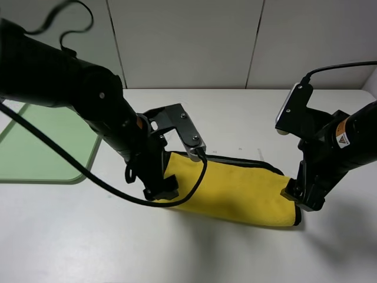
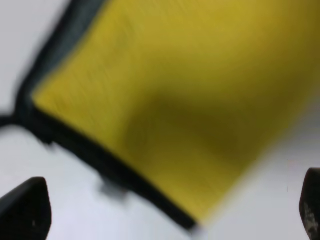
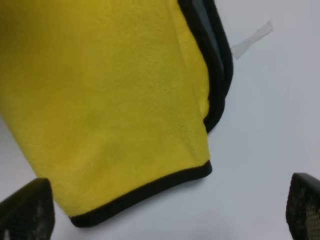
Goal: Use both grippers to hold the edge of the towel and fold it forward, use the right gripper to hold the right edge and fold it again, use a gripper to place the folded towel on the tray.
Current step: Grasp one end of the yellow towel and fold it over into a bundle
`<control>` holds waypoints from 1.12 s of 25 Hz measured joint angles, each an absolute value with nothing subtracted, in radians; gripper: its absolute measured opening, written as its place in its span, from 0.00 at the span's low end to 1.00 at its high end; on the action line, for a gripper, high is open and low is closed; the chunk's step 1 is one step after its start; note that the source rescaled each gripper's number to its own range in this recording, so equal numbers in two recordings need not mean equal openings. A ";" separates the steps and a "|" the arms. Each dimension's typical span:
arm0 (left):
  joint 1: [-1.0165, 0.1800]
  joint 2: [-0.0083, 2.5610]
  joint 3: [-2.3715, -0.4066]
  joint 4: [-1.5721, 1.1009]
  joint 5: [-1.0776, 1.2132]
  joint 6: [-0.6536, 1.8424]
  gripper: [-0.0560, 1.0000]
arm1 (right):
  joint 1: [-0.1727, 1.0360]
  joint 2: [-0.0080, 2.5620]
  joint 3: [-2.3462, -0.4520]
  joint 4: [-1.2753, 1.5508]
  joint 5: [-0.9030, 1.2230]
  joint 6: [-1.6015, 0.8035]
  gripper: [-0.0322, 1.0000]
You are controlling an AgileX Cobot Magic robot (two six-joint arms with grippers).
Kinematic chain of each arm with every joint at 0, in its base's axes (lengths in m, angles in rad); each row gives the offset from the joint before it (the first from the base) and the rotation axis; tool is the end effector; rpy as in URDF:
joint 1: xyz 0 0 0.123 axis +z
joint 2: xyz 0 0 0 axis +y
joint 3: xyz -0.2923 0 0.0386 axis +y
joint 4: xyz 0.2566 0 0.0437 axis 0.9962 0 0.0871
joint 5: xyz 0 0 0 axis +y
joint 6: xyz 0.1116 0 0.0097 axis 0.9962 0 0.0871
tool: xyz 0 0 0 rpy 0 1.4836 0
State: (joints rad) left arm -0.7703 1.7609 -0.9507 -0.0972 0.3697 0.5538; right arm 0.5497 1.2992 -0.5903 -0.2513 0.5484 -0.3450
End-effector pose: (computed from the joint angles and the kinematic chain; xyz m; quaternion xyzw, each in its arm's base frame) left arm 0.2508 -0.2488 0.1476 0.5651 0.7899 -0.0532 0.2321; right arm 0.2009 0.1060 0.1794 -0.5033 0.8369 -0.0647 0.2051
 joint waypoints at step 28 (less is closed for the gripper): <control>-0.770 0.366 -0.636 0.107 0.883 -0.061 1.00 | 0.550 1.192 -0.590 0.005 0.633 -0.342 1.00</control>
